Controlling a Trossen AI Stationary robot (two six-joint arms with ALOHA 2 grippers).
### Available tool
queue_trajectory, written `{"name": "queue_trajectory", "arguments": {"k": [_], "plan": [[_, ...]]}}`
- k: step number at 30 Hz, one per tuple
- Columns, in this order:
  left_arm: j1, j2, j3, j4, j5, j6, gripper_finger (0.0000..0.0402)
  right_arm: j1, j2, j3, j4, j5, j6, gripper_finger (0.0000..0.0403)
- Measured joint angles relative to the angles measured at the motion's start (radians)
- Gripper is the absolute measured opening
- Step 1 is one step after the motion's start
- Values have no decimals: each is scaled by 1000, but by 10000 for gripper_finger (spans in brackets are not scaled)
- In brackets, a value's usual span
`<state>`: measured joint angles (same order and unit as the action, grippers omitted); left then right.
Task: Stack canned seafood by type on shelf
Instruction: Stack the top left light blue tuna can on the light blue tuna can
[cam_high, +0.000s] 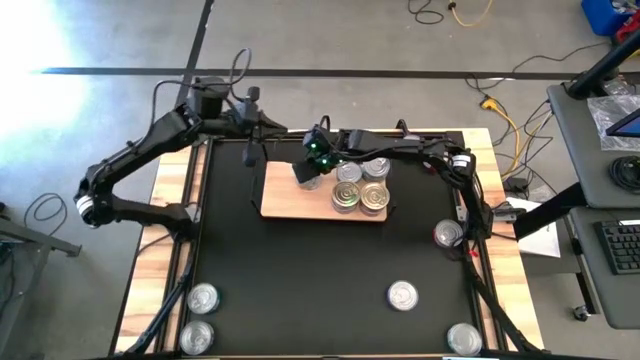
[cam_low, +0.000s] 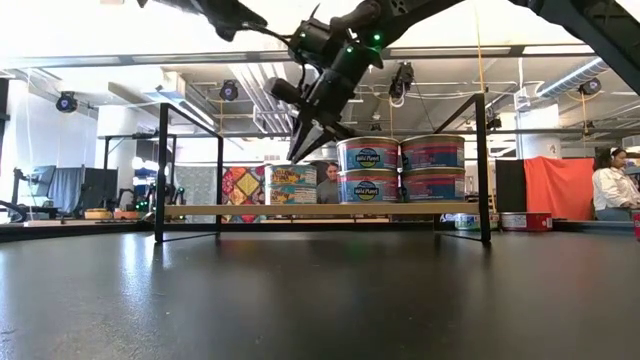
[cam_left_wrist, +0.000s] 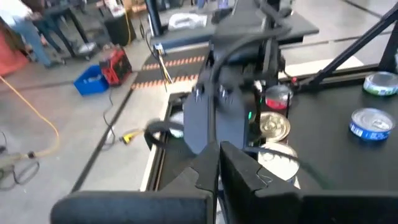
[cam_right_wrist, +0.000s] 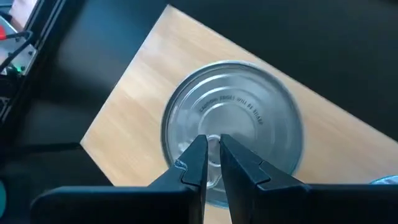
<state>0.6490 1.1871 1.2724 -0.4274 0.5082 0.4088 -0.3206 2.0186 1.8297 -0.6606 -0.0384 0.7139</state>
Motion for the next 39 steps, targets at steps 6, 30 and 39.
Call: {"name": "queue_trajectory", "arguments": {"k": [6,30,39], "plan": [[0,-74,0,0,2,0,0,1,25,-1,6,-24,1,34],[0,-220,0,-48,-1,-58,0,-22,21,0,-72,25,-19,34],[0,-287,-27,-61,-1,-102,0,-23,-4,-3,-125,45,-42,34]]}}
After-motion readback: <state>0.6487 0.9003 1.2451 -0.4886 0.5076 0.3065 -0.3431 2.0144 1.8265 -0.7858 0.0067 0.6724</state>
